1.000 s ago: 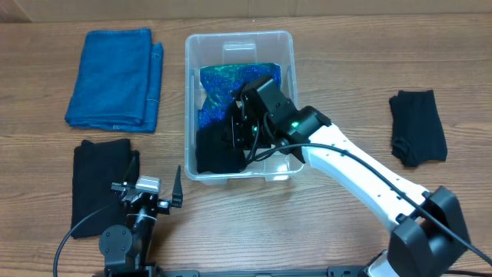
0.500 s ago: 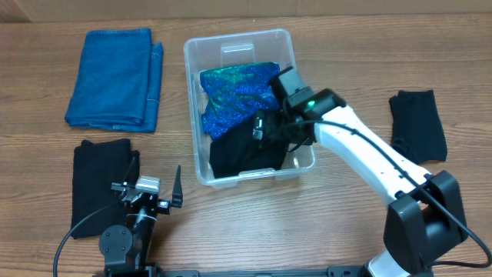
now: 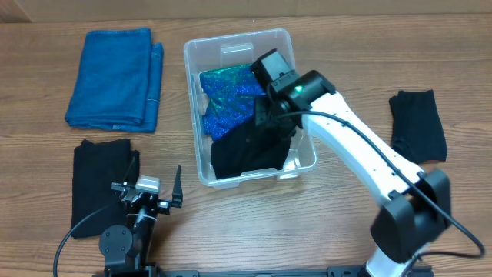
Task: Pack container
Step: 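Release and push the black cloth flat into the container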
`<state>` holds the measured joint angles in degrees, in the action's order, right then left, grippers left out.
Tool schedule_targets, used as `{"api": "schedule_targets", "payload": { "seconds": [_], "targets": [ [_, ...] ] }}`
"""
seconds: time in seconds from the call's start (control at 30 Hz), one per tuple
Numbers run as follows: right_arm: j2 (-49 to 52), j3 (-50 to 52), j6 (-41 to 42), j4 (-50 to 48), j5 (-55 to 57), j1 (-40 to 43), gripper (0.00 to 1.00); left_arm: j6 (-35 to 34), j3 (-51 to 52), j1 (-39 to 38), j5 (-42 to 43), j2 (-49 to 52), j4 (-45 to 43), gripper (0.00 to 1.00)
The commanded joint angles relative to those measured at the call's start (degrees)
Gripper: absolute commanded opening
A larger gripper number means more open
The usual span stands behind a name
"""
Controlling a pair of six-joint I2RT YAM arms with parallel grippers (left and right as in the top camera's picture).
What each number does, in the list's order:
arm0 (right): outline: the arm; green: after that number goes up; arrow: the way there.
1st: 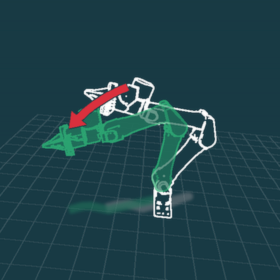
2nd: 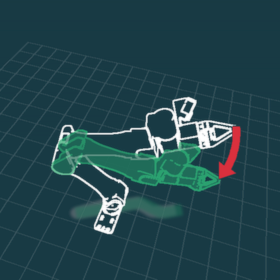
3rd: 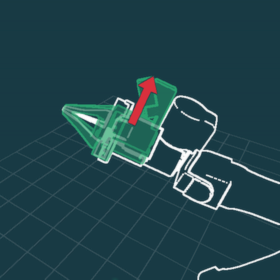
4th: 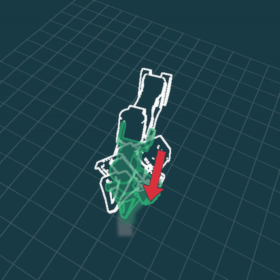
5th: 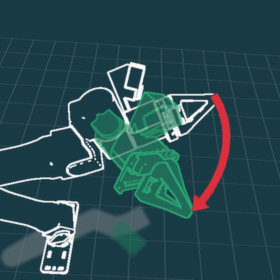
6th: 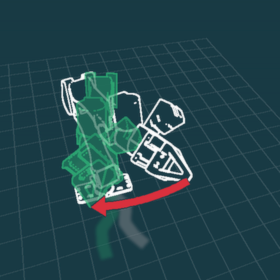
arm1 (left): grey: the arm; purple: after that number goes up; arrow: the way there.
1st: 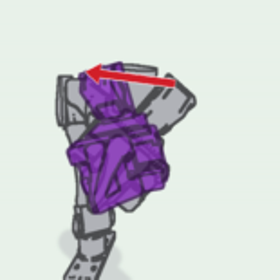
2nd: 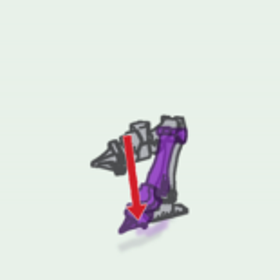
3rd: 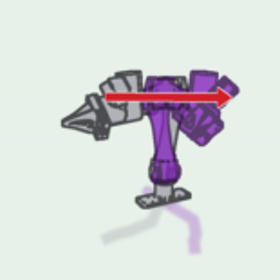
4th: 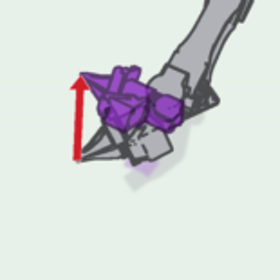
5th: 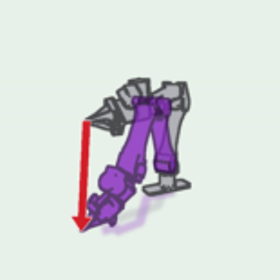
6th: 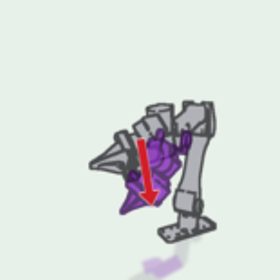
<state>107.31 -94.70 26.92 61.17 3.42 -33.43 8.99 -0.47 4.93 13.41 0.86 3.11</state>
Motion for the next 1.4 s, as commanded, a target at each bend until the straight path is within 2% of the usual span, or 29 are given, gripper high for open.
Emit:
{"api": "schedule_targets", "payload": {
  "seconds": [0.0,0.2,0.33,0.43,0.53,0.63,0.73,1.03,1.23,1.37],
  "targets": [
    [5.6,0.6,0.0,-2.2,1.9,0.0,0.11,-0.6,0.2,0.3,-0.3,-0.5,-0.1,1.00],
    [11.8,0.6,-0.8,-0.3,2.1,0.1,0.10,-0.6,0.2,0.3,-0.3,-0.5,-0.1,1.00],
    [11.9,0.6,0.1,6.9,0.3,0.1,0.11,-0.6,0.2,0.3,-0.3,-0.5,-0.1,1.00],
    [11.8,0.0,-0.2,7.1,0.3,0.1,0.11,-0.6,0.2,0.3,-0.3,-0.5,-0.1,1.00],
    [11.4,-7.3,-0.4,11.8,0.6,0.1,0.11,-0.6,0.2,0.3,-0.3,-0.5,-0.1,1.00],
    [11.0,-19.1,-0.1,23.6,-0.2,0.0,0.12,-0.6,0.2,0.3,-0.3,-0.5,-0.1,1.00],
    [11.3,-18.8,-0.2,28.6,-2.6,0.0,0.12,-0.6,0.2,0.3,-0.3,-0.5,-0.1,1.00],
    [11.3,-1.8,-0.2,21.8,-10.9,-3.4,0.11,-0.6,0.2,0.3,-0.3,-0.5,-0.1,1.00],
    [11.3,4.9,1.2,13.0,-16.2,-5.9,0.11,-0.6,0.2,0.3,-0.3,-0.5,-0.1,1.00],
    [11.3,6.2,3.5,11.0,-16.8,-5.9,0.11,-0.6,0.2,0.3,-0.3,-0.5,-0.1,1.00]
  ]
}}
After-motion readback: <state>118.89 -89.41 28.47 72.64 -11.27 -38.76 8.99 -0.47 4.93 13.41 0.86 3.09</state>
